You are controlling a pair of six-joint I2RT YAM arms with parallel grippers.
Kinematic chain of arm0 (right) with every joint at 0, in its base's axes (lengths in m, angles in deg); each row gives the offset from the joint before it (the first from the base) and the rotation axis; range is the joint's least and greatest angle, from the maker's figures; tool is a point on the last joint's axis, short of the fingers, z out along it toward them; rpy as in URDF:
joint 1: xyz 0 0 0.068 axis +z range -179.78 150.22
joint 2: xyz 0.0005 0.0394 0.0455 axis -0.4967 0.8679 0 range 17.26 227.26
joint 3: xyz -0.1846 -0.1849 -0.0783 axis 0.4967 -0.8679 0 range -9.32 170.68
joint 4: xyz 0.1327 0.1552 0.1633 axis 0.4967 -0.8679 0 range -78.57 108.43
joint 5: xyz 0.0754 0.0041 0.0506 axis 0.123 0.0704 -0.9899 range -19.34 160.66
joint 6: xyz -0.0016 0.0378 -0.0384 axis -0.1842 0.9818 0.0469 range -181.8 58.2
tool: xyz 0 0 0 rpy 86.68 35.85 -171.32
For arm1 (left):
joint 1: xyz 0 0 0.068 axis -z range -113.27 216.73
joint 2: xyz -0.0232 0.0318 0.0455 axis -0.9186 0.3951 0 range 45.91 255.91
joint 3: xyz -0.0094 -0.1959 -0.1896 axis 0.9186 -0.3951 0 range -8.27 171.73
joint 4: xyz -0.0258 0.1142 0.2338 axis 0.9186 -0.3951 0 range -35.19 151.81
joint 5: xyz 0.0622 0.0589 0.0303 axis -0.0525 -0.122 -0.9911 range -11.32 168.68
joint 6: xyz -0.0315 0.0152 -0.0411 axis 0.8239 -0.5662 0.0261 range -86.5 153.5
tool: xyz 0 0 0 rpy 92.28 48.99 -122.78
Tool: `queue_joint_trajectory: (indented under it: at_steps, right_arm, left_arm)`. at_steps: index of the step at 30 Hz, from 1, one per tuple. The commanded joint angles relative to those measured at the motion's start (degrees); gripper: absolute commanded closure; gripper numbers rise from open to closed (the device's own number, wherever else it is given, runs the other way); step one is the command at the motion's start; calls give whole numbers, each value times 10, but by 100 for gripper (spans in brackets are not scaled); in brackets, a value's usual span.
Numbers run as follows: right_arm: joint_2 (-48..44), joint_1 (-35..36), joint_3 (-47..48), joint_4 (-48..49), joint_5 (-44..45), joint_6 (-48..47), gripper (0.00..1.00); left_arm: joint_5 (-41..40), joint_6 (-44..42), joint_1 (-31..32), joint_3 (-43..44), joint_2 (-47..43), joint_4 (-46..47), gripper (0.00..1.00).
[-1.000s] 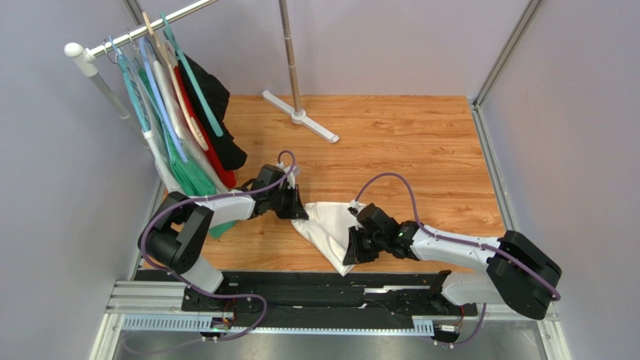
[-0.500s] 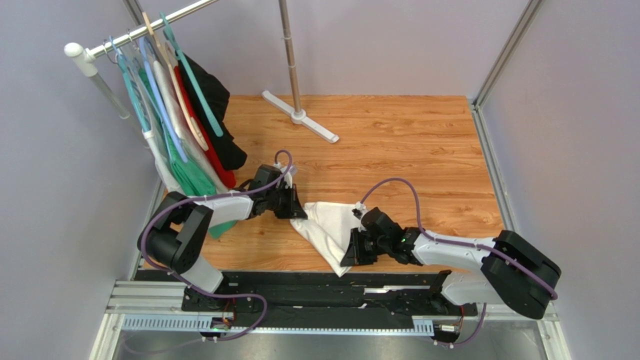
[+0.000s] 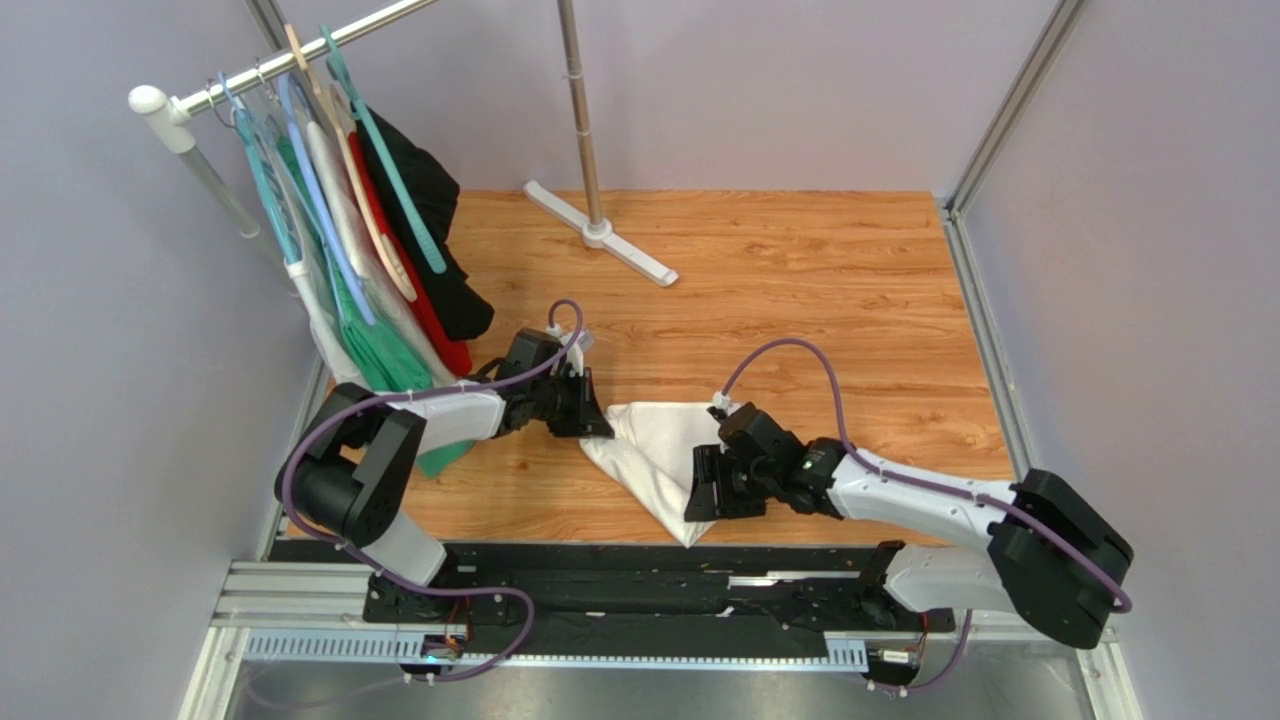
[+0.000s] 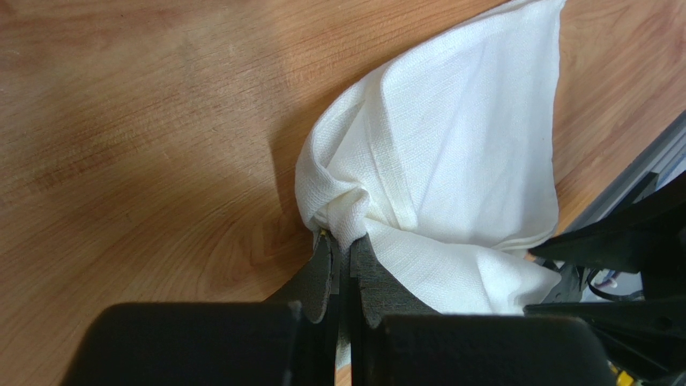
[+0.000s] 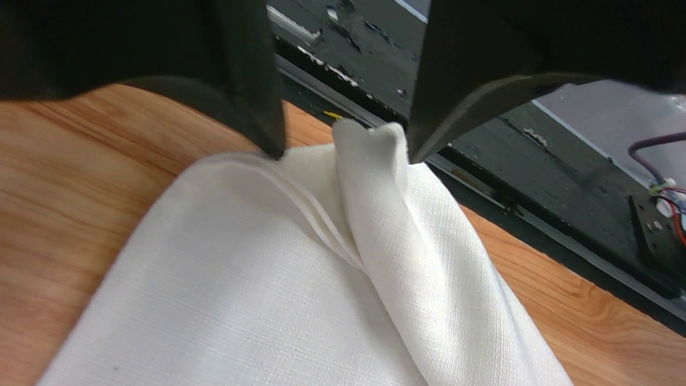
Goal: Fold the napkin, place the utensils inside, and roll it up
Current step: Roll the napkin with the utensil
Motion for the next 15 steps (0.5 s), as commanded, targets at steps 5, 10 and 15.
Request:
queue_joint_trajectory:
  at_steps: [5, 10, 15]
  right_arm:
    - [-110, 38, 93, -187, 143, -80, 29]
    - [-74, 143, 132, -123, 215, -136, 24]
    - [63, 252, 179, -96, 305, -181, 22]
  left_arm:
    - [-2, -16, -4, -1, 1, -18, 100]
    - [0, -18, -4, 1, 3, -21, 100]
    - [0, -21, -4, 3, 5, -26, 100]
